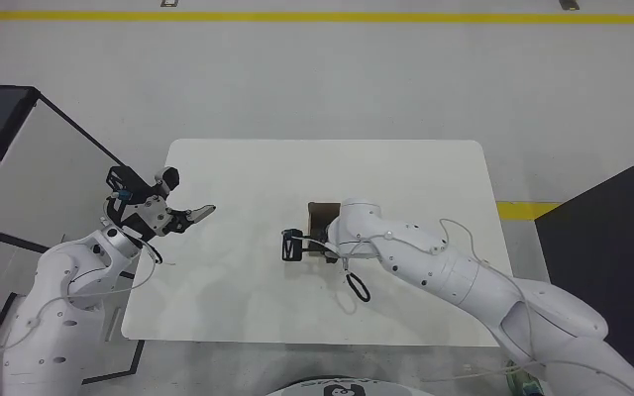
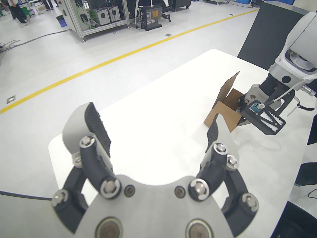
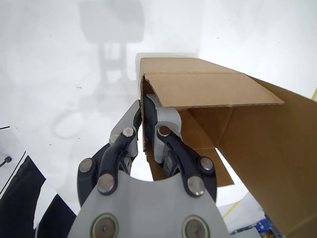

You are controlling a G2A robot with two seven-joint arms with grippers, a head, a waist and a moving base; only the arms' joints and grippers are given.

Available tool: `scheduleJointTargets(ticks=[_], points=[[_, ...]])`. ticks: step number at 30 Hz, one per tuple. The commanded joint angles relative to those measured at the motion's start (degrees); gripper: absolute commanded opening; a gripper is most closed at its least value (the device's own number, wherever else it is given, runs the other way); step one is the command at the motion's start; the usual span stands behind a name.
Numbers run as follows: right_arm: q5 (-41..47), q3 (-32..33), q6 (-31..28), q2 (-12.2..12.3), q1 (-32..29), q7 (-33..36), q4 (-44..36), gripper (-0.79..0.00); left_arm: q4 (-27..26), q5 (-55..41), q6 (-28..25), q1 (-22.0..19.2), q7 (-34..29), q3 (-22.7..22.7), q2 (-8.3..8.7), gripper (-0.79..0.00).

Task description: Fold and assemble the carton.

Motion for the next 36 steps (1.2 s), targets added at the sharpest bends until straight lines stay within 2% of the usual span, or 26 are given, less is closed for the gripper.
scheduleJointTargets(ticks=[1,3,4,6,7,9,10,17,19,21,30,36], points=[[-0.10,0.15,-0.10,-0.07,-0.09,-0.01,0.03,-0.539,0.00,0.00,0.00,0.00,0.00,0.00,0.00,0.000],[-0.22,0.42,-0.09,-0.10,-0.17,-0.08,-0.11,-0.502,0.00,0.00,0.00,0.00,0.00,0.00,0.00,0.000],[-0.24,0.57,-0.12,-0.09,-0.25,-0.11,-0.21,-0.440,0.00,0.00,0.00,0.00,0.00,0.00,0.00,0.000],[-0.30,1.03,-0.06,-0.02,-0.41,-0.25,-0.60,-0.409,0.00,0.00,0.00,0.00,0.00,0.00,0.00,0.000],[-0.28,1.32,-0.09,0.06,-0.51,-0.33,-0.92,-0.323,0.00,0.00,0.00,0.00,0.00,0.00,0.00,0.000],[-0.40,1.97,-0.02,0.29,-0.75,-0.01,-1.87,-0.286,0.00,0.00,0.00,0.00,0.00,0.00,0.00,0.000],[-0.15,2.45,-0.03,0.46,-0.98,-0.05,-2.55,-0.222,0.00,0.00,0.00,0.00,0.00,0.00,0.00,0.000],[2.19,8.50,-0.33,3.11,-3.96,1.73,-10.06,-0.172,0.00,0.00,0.00,0.00,0.00,0.00,0.00,0.000],[3.40,11.46,-0.87,4.36,-5.70,1.69,-12.97,-0.126,0.00,0.00,0.00,0.00,0.00,0.00,0.00,0.000],[4.70,14.98,-1.85,5.76,-7.85,1.42,-15.84,0.000,0.00,0.00,0.00,0.00,0.00,0.00,0.00,0.000],[15.23,34.86,-6.35,11.60,-22.00,-6.26,-24.67,0.000,0.00,0.00,0.00,0.00,0.00,0.00,0.00,0.000],[15.23,34.86,-6.35,11.60,-22.00,-6.26,-24.67,0.000,0.00,0.00,0.00,0.00,0.00,0.00,0.00,0.000]])
